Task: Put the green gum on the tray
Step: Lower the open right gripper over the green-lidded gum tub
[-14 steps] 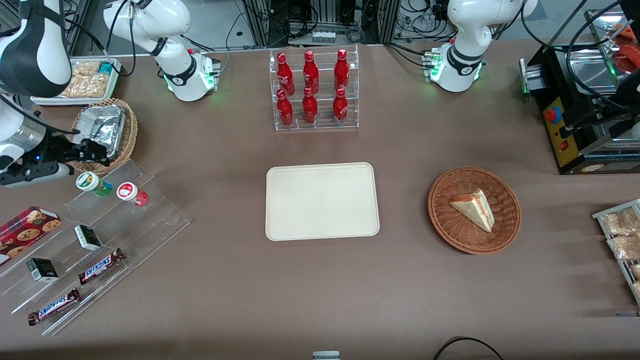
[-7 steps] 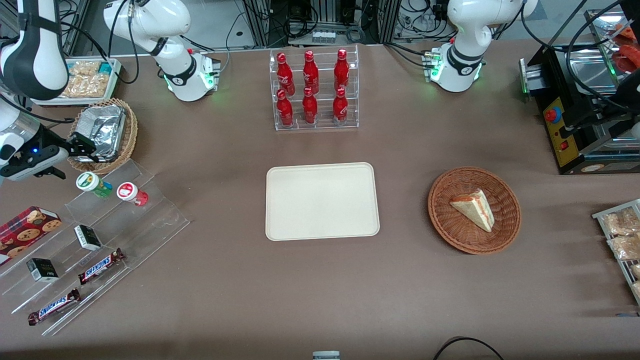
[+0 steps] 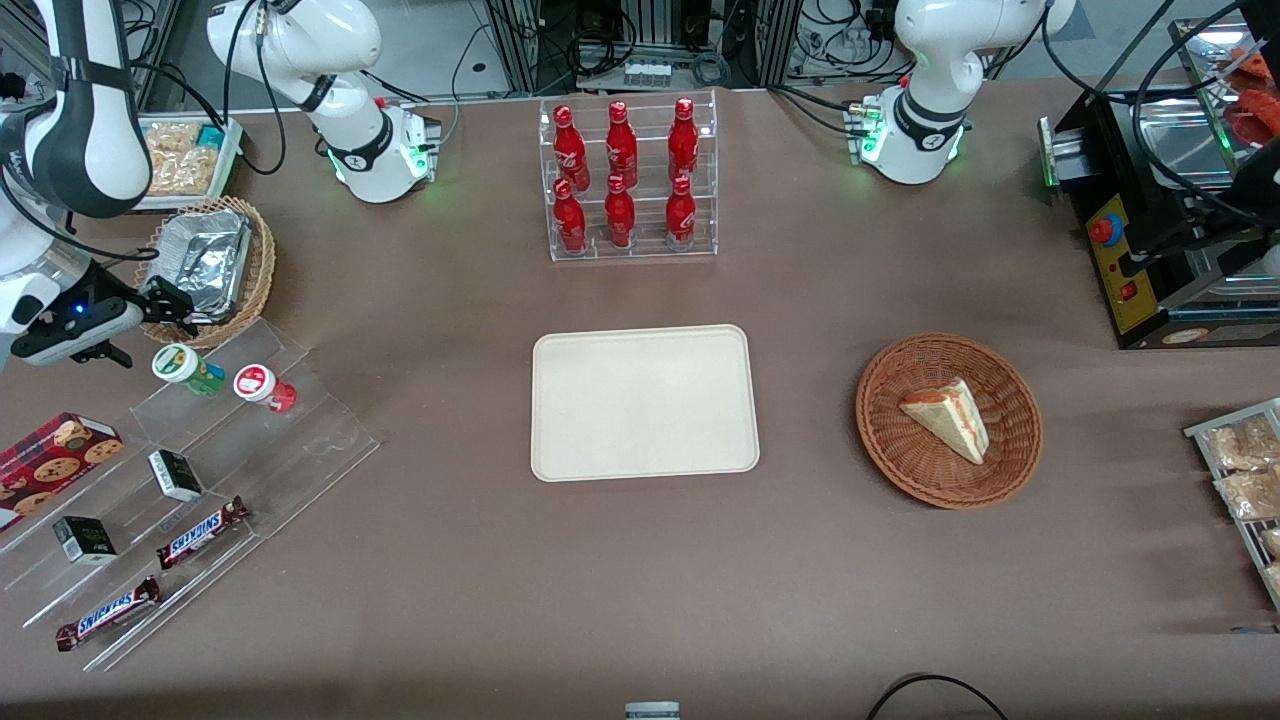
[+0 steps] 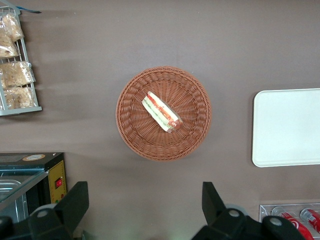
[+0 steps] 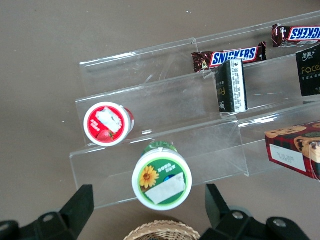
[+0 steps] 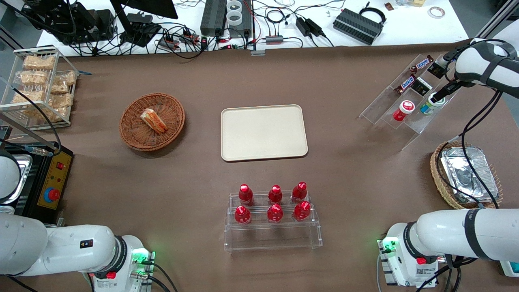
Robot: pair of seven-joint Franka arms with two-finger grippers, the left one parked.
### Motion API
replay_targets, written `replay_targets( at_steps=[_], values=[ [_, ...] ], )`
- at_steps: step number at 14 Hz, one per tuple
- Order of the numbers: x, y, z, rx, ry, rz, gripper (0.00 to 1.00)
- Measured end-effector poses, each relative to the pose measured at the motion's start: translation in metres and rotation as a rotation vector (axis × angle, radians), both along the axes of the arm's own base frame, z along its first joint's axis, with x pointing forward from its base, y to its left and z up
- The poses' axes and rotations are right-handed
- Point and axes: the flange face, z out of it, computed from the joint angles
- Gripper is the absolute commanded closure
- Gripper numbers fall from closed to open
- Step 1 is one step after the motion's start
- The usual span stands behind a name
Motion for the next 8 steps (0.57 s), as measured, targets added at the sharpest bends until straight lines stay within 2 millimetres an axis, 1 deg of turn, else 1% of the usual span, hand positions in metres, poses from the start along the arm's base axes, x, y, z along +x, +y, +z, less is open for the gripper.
replay_targets(
  at_steps=[5,8],
  values=[
    [0.005,0.000,-0.024,-0.017,-0.004,0.006,0.01],
    [0.007,0.000,-0.029,-0.022,-0.005,0.009,0.01]
  ],
)
